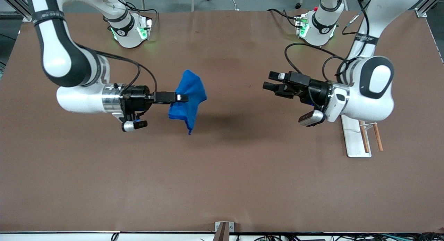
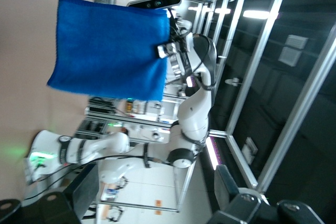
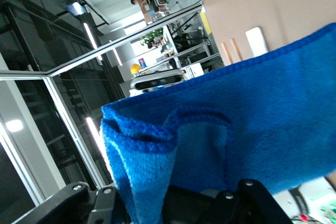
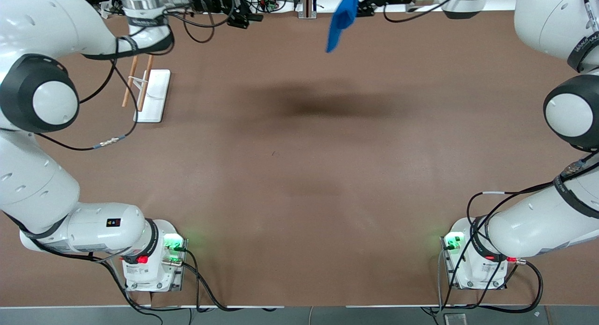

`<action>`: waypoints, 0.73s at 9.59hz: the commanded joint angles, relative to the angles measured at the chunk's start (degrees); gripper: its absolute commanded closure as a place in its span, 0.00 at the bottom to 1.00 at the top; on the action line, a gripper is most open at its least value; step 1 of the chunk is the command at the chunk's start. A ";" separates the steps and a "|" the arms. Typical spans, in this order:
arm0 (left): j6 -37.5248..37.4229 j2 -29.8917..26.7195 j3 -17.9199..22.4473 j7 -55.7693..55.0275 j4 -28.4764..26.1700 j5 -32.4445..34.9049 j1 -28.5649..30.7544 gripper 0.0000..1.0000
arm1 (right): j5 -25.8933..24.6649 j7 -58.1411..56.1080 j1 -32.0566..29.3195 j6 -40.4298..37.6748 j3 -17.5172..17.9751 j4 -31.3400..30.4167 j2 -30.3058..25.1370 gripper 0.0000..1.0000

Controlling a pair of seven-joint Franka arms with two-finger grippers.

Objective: Right arm passes towel to left arm to hang
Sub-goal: 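Grasp the hanging towel with the left gripper beside the right gripper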

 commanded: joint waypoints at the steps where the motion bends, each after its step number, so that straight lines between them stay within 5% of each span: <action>1: 0.12 6.59 -2.82 4.13 -0.12 -5.47 -0.23 0.07 | 2.57 6.41 3.65 5.81 -0.44 4.04 -0.83 1.00; 4: 0.03 17.84 -5.88 13.70 3.91 -12.75 -2.96 0.07 | 4.85 12.58 9.36 13.98 -0.44 9.23 -0.74 1.00; 7: -2.41 19.80 -7.48 14.61 5.24 -16.30 -3.23 0.07 | 5.21 14.44 14.29 20.68 -0.53 11.01 -0.74 1.00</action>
